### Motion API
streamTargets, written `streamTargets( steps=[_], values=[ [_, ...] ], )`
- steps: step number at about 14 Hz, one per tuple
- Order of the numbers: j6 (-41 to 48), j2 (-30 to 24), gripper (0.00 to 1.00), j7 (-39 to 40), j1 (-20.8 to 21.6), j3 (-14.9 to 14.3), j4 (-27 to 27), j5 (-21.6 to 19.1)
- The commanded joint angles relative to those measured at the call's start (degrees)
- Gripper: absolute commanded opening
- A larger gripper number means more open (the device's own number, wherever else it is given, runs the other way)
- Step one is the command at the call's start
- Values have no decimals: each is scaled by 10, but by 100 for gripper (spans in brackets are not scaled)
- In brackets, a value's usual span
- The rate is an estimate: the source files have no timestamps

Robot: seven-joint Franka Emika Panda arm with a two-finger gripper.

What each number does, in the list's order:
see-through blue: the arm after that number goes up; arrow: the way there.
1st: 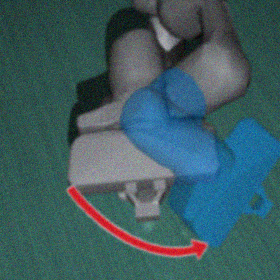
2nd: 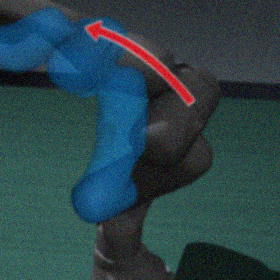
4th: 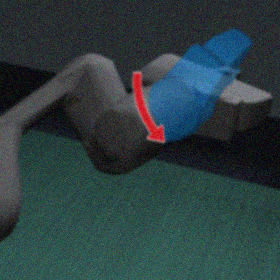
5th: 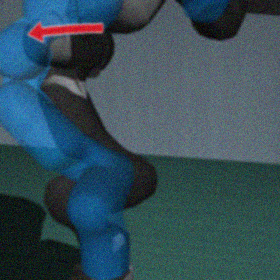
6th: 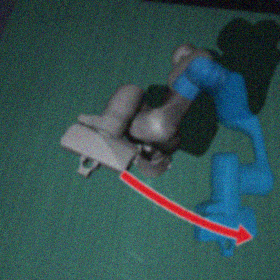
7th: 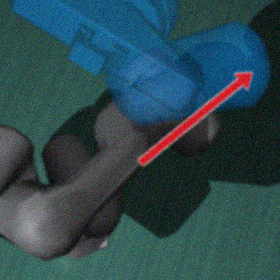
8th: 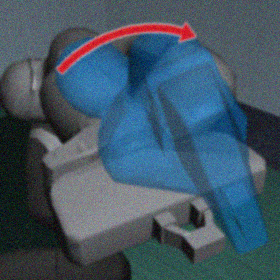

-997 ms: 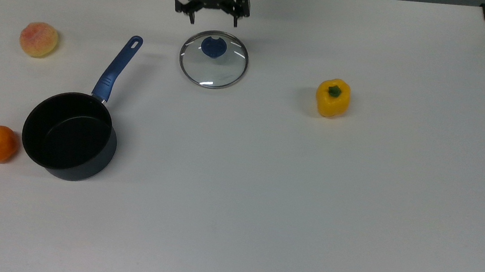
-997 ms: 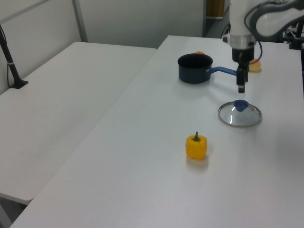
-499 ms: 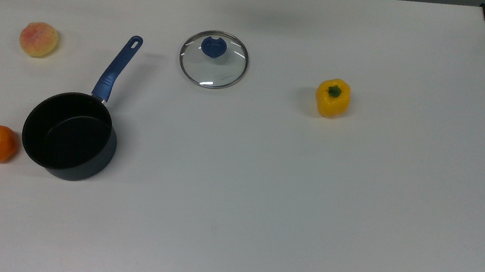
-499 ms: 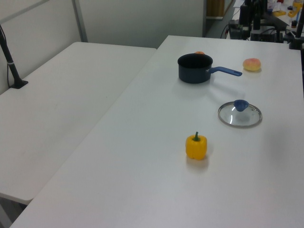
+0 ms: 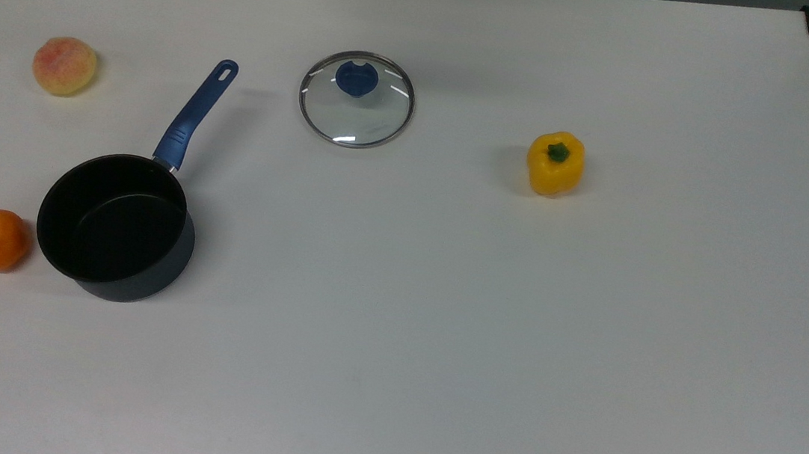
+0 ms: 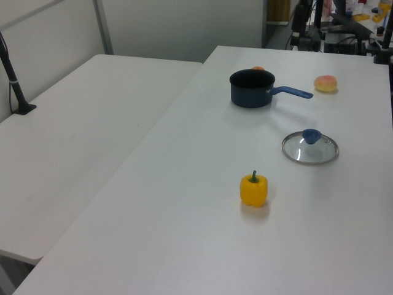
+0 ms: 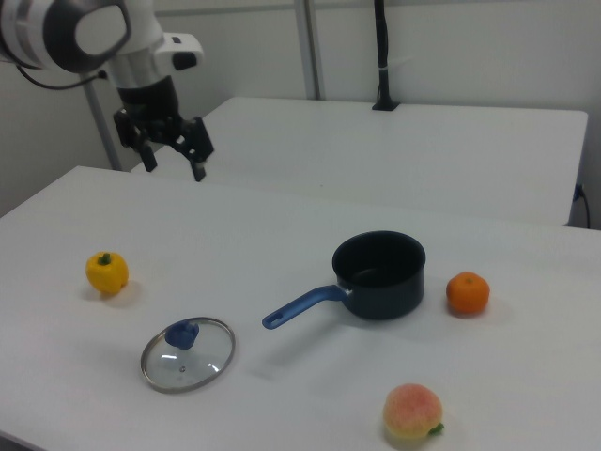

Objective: Open lid

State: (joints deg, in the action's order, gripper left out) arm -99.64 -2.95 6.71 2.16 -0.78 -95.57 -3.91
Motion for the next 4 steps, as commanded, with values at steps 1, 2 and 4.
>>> streamTargets(
  steps=[1,2,4],
  values=[
    [-13,-4,100,47,-1,-13,-15,-7],
    [-11,-5,100,33,0,-13,-15,-2],
    [-12,-3,100,19,1,-10,-15,-1]
  ],
)
